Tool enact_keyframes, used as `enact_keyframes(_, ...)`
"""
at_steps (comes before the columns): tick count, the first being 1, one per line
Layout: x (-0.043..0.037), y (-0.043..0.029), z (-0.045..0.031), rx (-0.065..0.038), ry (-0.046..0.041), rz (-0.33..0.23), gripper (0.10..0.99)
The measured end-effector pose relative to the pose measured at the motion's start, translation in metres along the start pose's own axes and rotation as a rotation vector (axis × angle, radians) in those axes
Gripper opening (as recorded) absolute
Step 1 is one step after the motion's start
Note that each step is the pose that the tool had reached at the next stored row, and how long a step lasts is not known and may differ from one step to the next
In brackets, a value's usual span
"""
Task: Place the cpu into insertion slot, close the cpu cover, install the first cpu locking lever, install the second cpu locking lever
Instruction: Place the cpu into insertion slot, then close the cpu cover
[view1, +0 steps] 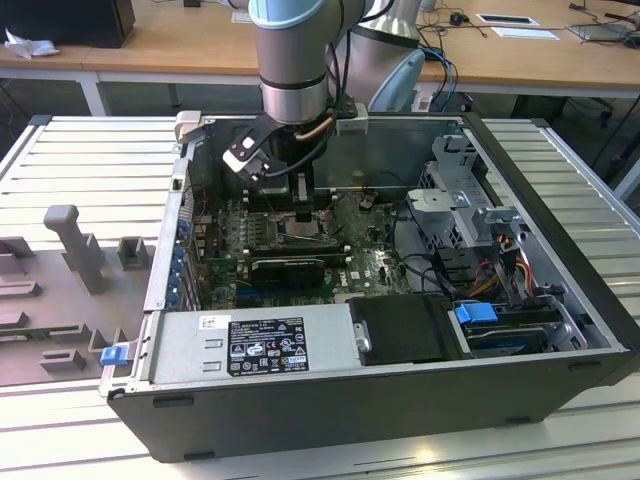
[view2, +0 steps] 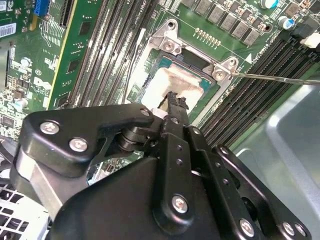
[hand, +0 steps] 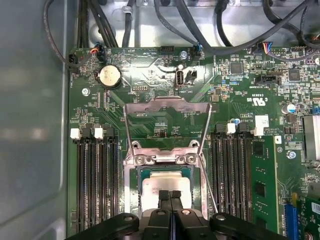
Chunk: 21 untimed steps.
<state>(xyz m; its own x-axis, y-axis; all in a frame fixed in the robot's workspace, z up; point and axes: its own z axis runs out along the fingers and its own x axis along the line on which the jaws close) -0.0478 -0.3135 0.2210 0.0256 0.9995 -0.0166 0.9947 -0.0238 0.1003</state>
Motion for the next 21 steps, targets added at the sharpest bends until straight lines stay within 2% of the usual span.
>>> enact_keyframes(3, 0.0000, 0.0009, -0.0001, 0.001, -0.0003, 0.001, 0.106)
enact_keyframes(5, -0.0005, 0.0070, 0.0006, 0.008, 0.0008, 0.001, 0.106)
enact_keyframes(8, -0.0005, 0.0102, 0.0009, 0.011, 0.0009, 0.001, 0.106)
enact_keyframes(21, -0.0005, 0.0115, -0.0111, 0.012, 0.0015, 0.002, 0.106)
